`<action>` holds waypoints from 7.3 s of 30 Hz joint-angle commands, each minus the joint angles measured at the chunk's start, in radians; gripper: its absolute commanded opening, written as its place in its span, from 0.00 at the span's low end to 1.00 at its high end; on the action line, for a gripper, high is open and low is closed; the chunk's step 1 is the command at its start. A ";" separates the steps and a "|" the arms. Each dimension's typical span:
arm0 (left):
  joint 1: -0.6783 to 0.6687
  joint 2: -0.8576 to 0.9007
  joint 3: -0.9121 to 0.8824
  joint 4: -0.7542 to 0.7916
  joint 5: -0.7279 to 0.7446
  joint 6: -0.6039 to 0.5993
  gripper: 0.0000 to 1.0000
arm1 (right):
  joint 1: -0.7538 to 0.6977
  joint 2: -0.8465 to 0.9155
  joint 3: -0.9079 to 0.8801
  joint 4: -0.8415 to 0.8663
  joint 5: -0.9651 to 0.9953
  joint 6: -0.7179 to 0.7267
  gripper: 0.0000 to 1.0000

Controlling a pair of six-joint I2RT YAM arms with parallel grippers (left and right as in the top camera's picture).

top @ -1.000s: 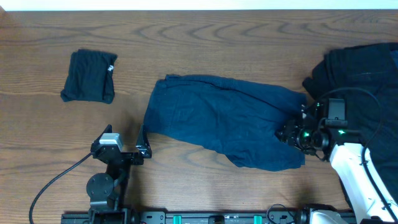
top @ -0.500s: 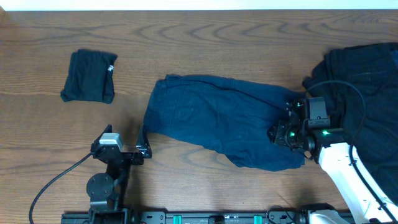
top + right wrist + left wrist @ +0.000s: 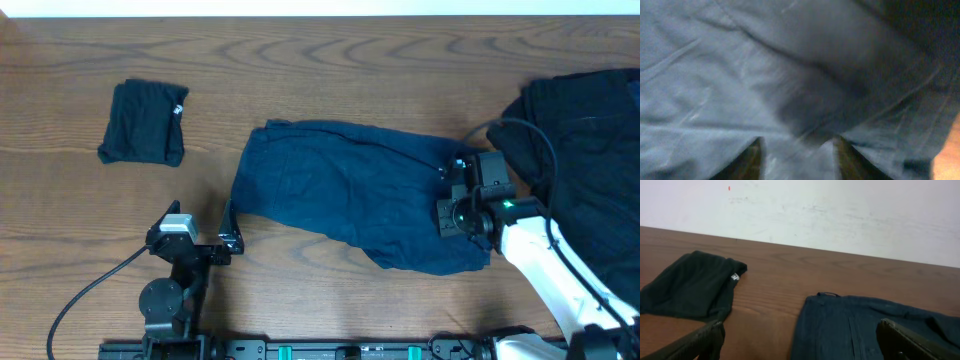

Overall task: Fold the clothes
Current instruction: 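Grasp the right end of the navy trousers with the right gripper, then reach the left gripper to the trousers' left waistband corner and grasp it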

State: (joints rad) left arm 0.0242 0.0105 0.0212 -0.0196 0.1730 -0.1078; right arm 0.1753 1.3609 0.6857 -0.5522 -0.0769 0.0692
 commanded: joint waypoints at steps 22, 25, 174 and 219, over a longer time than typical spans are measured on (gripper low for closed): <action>-0.003 -0.006 -0.017 -0.032 0.010 0.002 0.98 | 0.023 0.194 0.029 0.175 0.005 -0.411 0.73; -0.003 -0.006 -0.017 -0.032 0.010 0.001 0.98 | 0.022 0.210 0.029 0.179 0.006 -0.411 0.68; -0.082 2.163 1.532 -0.693 0.220 0.388 0.77 | 0.021 0.136 0.105 0.193 0.076 -0.319 0.04; -0.085 2.017 1.521 -0.874 0.239 0.278 0.06 | 0.021 0.136 0.105 0.192 0.076 -0.319 0.02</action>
State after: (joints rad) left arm -0.0608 2.0331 1.5600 -0.8635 0.4126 0.1787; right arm 0.1883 1.5085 0.7795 -0.3611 -0.0006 -0.2649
